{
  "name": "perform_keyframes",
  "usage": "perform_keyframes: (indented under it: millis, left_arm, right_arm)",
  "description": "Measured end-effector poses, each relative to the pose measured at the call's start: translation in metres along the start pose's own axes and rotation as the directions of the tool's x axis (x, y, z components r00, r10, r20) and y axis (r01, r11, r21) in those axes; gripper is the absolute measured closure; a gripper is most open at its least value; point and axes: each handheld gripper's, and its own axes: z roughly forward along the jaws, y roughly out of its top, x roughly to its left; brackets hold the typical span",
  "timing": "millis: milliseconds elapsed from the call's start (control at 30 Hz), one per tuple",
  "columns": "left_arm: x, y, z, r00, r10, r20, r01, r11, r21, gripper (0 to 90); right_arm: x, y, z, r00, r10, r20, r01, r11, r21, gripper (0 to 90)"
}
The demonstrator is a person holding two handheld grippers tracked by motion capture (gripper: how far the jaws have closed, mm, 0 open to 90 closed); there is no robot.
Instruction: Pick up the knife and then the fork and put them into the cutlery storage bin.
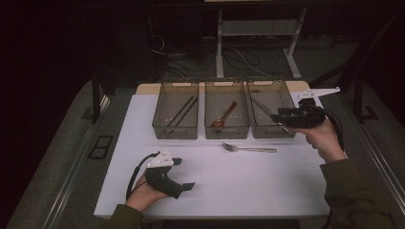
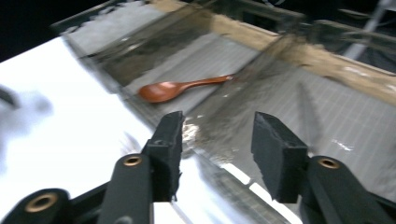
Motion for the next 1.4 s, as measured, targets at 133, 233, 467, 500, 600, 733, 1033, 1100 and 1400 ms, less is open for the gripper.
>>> perform_keyframes:
  millis: [133,233,467,500,600,733,1033,1100,1400]
  left_arm:
    - [0.000,0.000,0.001,1.0000,0.000,-0.002,0.000,1.0000,0.001,0.0]
    - [0.000,0.000,0.001,1.0000,0.004,-0.004,-0.004,1.0000,0.003,0.0]
    - [-0.001,0.000,0.000,1.0000,0.007,-0.003,-0.007,1.0000,0.006,0.0]
    - [-0.001,0.000,0.001,1.0000,0.006,-0.004,-0.006,1.0000,0.006,0.0]
    - [0.000,0.000,0.000,1.0000,0.005,-0.002,-0.005,1.0000,0.001,0.0]
    - [0.000,0.000,0.001,1.0000,0.005,-0.003,-0.005,1.0000,0.004,0.0]
    - [0.000,0.000,0.001,0.9999,0.012,0.001,-0.012,0.9999,0.012,0.0]
    - [0.000,0.000,0.002,0.9999,0.012,0.001,-0.012,0.9998,0.013,0.0]
    - [0.000,0.000,0.003,0.9999,0.011,0.004,-0.011,0.9998,0.015,0.0]
  right_arm:
    - [0.017,-0.008,0.002,0.9990,-0.033,-0.031,0.033,0.999,0.016,63.1]
    - [0.026,-0.016,0.007,0.9982,-0.045,-0.040,0.046,0.998,0.039,68.3]
    - [0.031,-0.035,0.029,0.9956,-0.081,-0.046,0.087,0.988,0.129,82.2]
    - [0.031,-0.037,0.033,0.9955,-0.082,-0.047,0.088,0.986,0.141,84.3]
    - [0.030,-0.045,0.044,0.9954,-0.082,-0.049,0.089,0.980,0.176,88.7]
    - [0.030,-0.052,0.058,0.9943,-0.088,-0.061,0.100,0.968,0.230,88.8]
    - [0.027,-0.057,0.079,0.9945,-0.101,-0.028,0.105,0.956,0.273,88.8]
    - [0.025,-0.059,0.082,0.9941,-0.107,-0.018,0.107,0.954,0.280,88.8]
    - [0.018,-0.064,0.093,0.9944,-0.106,0.005,0.099,0.946,0.310,88.8]
